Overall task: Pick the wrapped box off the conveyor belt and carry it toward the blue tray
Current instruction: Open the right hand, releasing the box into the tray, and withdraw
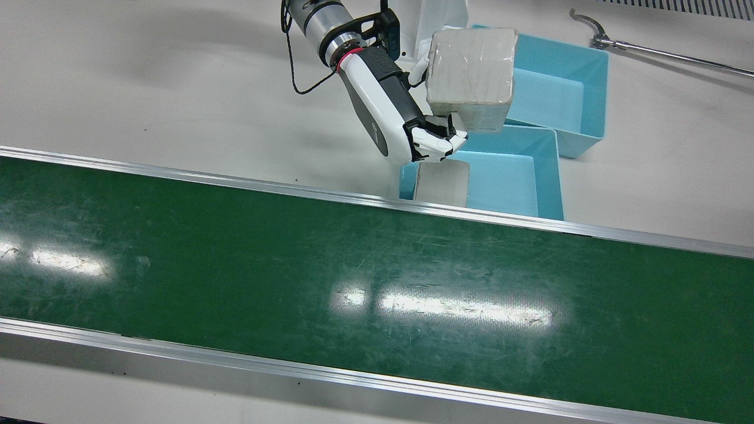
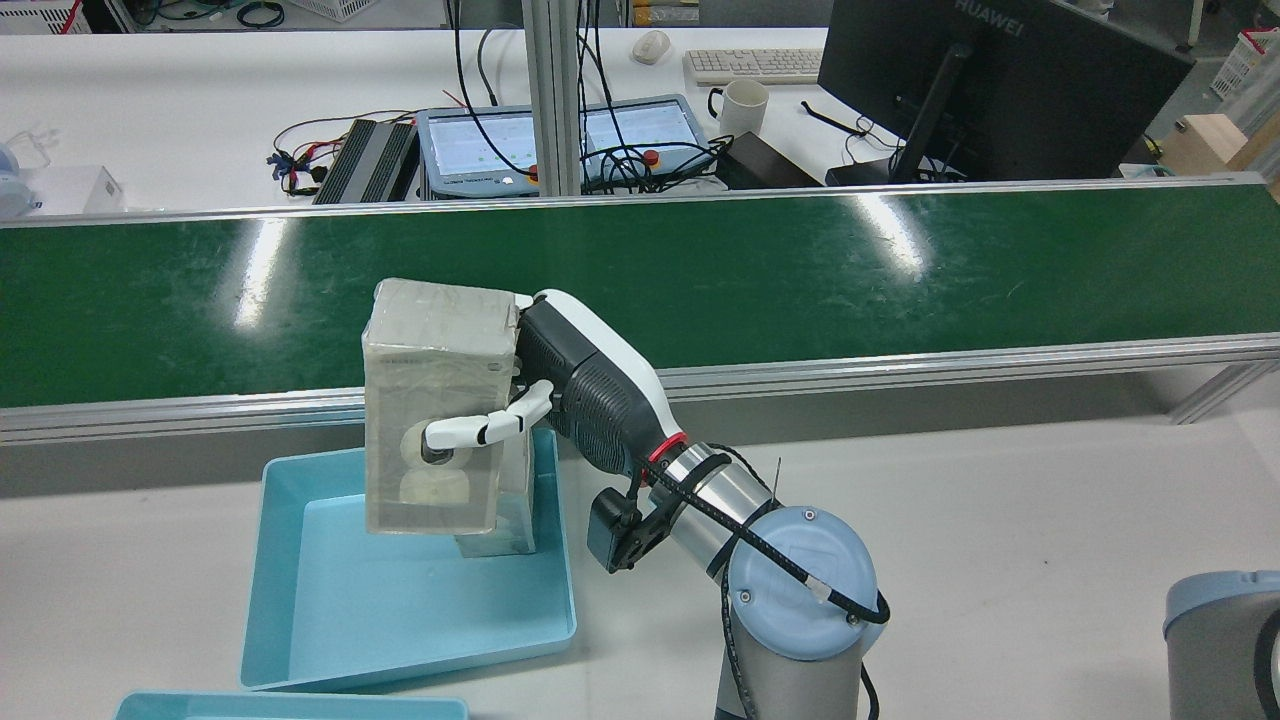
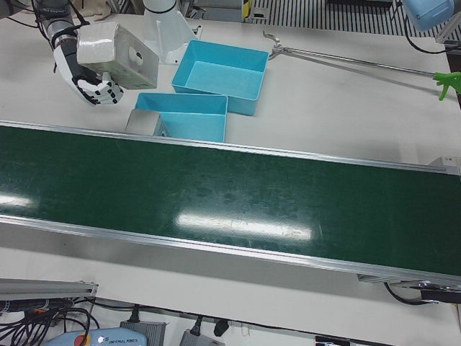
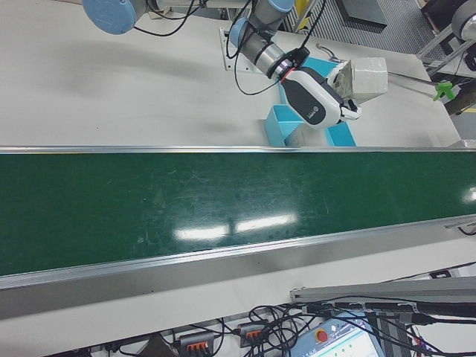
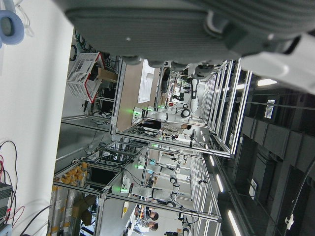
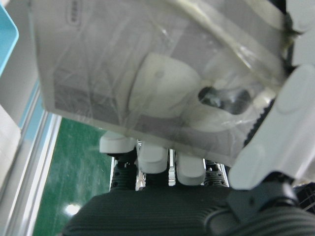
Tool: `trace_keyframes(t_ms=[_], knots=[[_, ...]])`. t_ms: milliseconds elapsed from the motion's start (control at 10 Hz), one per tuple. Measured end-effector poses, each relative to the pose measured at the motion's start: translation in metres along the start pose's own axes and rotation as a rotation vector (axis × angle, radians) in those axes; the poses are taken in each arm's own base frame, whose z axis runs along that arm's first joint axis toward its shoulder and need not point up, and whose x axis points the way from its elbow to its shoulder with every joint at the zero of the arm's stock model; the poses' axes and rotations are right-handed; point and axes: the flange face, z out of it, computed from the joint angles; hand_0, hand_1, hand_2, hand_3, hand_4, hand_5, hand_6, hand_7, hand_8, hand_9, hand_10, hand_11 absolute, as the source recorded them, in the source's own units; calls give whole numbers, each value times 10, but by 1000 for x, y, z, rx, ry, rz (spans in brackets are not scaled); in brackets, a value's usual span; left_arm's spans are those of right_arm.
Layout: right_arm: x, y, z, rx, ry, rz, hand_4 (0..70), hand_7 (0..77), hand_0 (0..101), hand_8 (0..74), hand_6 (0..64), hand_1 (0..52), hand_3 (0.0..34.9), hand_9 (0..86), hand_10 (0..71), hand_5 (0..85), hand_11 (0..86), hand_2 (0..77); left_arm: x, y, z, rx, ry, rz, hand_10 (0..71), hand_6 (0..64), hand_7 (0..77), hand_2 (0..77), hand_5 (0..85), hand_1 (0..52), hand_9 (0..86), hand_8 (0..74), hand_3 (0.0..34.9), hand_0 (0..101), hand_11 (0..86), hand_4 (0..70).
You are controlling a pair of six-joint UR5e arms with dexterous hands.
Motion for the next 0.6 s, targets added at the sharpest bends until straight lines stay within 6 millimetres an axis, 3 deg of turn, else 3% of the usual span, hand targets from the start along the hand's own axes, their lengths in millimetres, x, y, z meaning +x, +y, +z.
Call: trace_keyframes(t_ms=[200, 300, 400, 500, 600], knots=[[15, -5, -11, 11, 27, -7, 311, 774, 474, 693, 638, 27, 0, 802, 507, 698, 785, 295, 0, 0, 0, 0, 0, 0, 0, 5, 5, 5, 11, 0, 5, 5, 0, 0, 5, 0], [18, -11, -18, 17, 41, -6, 327, 774, 489, 633, 622, 38, 0, 807, 420, 698, 796, 256, 0, 0, 0, 0, 0, 0, 5, 0, 5, 5, 11, 0, 5, 5, 0, 0, 5, 0], [20, -18, -27, 22, 61, 4, 295, 774, 521, 562, 529, 109, 0, 769, 333, 649, 665, 169, 0, 0, 0, 0, 0, 0, 5, 5, 5, 5, 11, 0, 5, 5, 0, 0, 5, 0], [19, -24, -37, 20, 88, 18, 295, 774, 521, 562, 529, 109, 0, 769, 333, 649, 665, 169, 0, 0, 0, 0, 0, 0, 5, 5, 5, 11, 11, 0, 5, 5, 0, 0, 5, 0], [15, -32, -45, 22, 115, 32, 136, 38, 467, 322, 164, 125, 1, 38, 104, 518, 16, 16, 0, 0, 0, 0, 0, 0, 5, 0, 5, 11, 11, 0, 5, 5, 0, 0, 5, 0]])
